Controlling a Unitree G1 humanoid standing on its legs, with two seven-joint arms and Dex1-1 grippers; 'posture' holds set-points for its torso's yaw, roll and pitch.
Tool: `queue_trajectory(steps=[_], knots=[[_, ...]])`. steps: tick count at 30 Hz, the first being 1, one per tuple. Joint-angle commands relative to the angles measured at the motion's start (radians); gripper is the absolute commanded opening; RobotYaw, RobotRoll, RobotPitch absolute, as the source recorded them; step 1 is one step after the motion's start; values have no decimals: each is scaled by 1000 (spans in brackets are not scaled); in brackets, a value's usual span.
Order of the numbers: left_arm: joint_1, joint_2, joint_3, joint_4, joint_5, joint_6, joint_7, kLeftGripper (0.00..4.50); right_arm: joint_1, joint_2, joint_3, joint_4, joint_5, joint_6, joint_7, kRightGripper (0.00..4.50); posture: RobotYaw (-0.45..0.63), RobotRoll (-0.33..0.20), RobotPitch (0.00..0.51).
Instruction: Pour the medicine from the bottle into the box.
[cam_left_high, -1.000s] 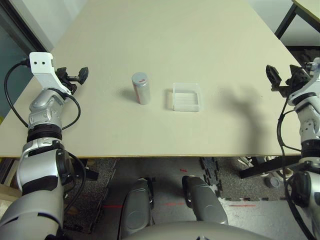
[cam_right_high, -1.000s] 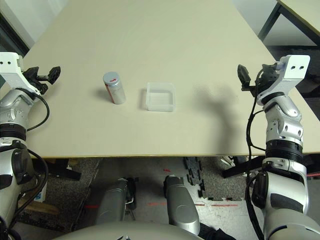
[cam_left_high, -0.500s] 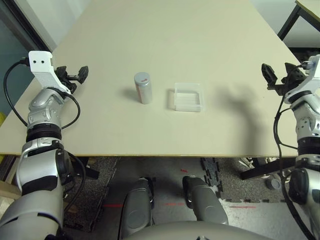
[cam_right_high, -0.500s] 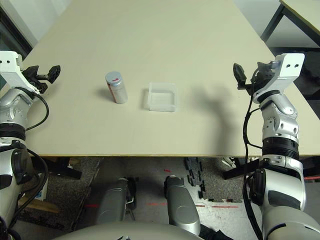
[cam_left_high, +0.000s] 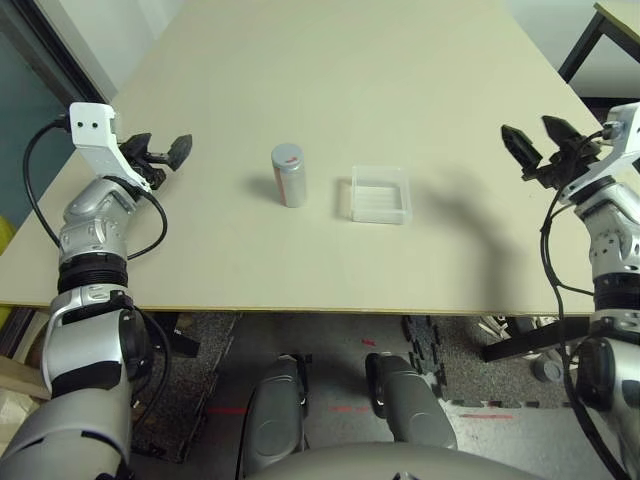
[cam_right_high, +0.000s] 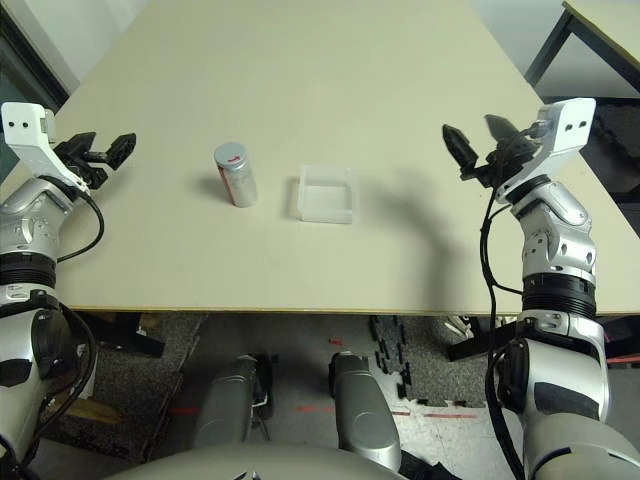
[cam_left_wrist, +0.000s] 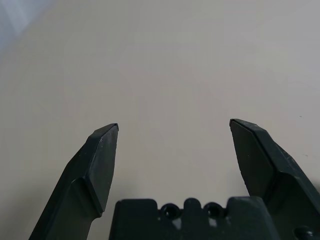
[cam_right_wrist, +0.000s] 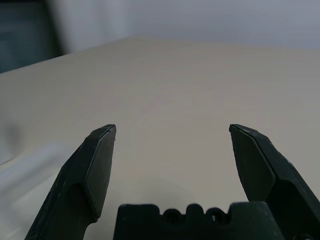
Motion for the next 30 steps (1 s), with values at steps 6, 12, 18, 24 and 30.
queue_trajectory(steps=[6, 12, 18, 24, 30], knots=[[91, -19, 2, -188, -62, 107, -38, 4466, 39, -21, 67, -129, 36, 88, 158, 4500, -130, 0, 140], [181, -29, 11, -339, -139, 152, -95, 4466, 43, -30, 89, -180, 61, 146, 223, 4500, -128, 0, 147], [257, -55, -31, -486, -184, 215, -139, 4466, 60, -44, 152, -248, 58, 195, 299, 4500, -129, 0, 150], [307, -76, -116, -565, -167, 202, -195, 4466, 74, -46, 231, -283, 8, 169, 329, 4500, -137, 0, 157], [335, -99, -160, -607, -165, 182, -212, 4466, 72, -30, 248, -282, -2, 155, 319, 4500, -146, 0, 159]])
